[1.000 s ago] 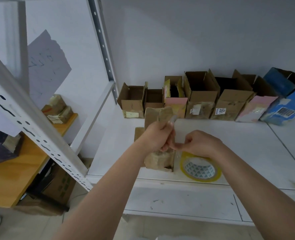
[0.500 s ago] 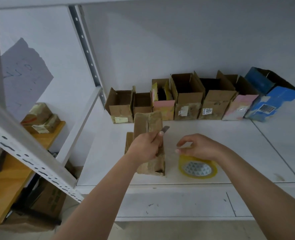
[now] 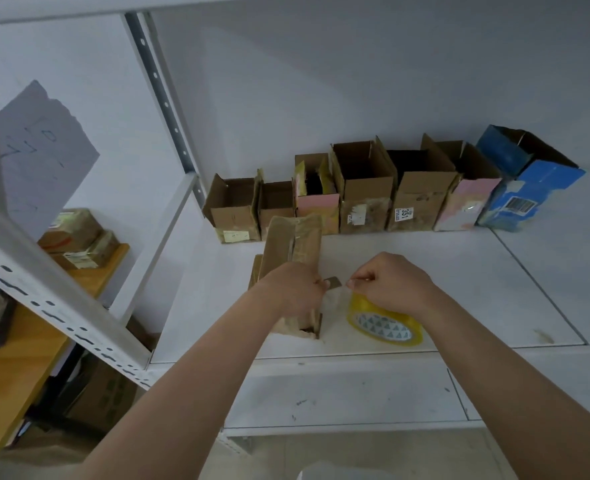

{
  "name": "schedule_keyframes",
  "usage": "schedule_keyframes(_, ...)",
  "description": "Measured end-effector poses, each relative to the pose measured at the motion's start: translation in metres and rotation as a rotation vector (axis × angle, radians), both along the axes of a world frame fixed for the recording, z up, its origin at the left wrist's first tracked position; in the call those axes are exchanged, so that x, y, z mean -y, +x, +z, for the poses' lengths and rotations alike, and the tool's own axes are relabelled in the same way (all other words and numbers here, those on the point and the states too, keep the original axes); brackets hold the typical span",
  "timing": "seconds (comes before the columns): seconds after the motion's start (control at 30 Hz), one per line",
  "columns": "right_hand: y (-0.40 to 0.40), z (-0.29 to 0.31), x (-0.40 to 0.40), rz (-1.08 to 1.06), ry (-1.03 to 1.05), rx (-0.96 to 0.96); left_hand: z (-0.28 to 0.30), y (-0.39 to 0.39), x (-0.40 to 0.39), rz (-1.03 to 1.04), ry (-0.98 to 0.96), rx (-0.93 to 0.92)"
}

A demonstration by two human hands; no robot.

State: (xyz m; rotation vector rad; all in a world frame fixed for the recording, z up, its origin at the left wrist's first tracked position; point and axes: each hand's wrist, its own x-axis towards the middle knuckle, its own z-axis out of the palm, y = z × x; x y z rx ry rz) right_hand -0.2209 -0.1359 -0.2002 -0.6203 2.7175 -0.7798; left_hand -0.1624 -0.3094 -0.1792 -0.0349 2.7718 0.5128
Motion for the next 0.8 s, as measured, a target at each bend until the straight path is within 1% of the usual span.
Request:
schedule_keyframes(0.07,0.005,0.0,0.004,-0.021,0.037,-0.065,-0.002,-0.005,-0.007,0.025,-0.103,0.011)
schedule_keyframes(0.13,0.006,-0.002,0.002,-0.06,0.005,-0.04,-0.003,-0.005,-0.009,0.038,-0.129,0.005)
schedule_keyframes(0.2,0.005,-0.005,-0.004,-0.097,-0.099,0.072,-0.002,-0.002,-0.001,0.06,-0.026,0.001)
schedule_keyframes(0.23,0.005,-0.007,-0.006,-0.113,-0.153,0.126,-0.002,0.0,0.005,0.091,0.069,0.0)
schedule_keyframes(0.3,0.005,-0.012,-0.009,-0.137,-0.215,0.177,-0.002,0.006,0.014,0.189,0.297,-0.031)
schedule_keyframes(0.33,0.006,-0.014,-0.01,-0.15,-0.231,0.186,-0.003,0.008,0.015,0.241,0.36,-0.069)
schedule_keyframes(0.37,0.006,-0.017,-0.011,-0.164,-0.239,0.193,-0.005,0.008,0.014,0.292,0.355,-0.116)
schedule_keyframes(0.43,0.006,-0.021,-0.014,-0.187,-0.228,0.2,-0.013,0.003,0.005,0.382,0.196,-0.187)
schedule_keyframes(0.53,0.005,-0.023,-0.023,-0.235,-0.199,0.189,-0.018,-0.001,-0.014,0.394,-0.086,-0.235)
schedule_keyframes(0.6,0.004,-0.021,-0.03,-0.263,-0.242,0.173,-0.021,-0.001,-0.018,0.389,-0.151,-0.239)
schedule_keyframes(0.63,0.005,-0.019,-0.033,-0.27,-0.286,0.17,-0.021,-0.001,-0.018,0.392,-0.147,-0.229)
schedule_keyframes(0.7,0.007,-0.014,-0.039,-0.267,-0.394,0.178,-0.019,0.001,-0.012,0.419,-0.048,-0.237)
schedule_keyframes(0.73,0.009,-0.012,-0.042,-0.259,-0.444,0.179,-0.016,0.002,-0.011,0.447,0.045,-0.287)
schedule_keyframes(0.8,0.012,-0.006,-0.043,-0.233,-0.526,0.171,-0.01,0.004,-0.017,0.47,0.251,-0.463)
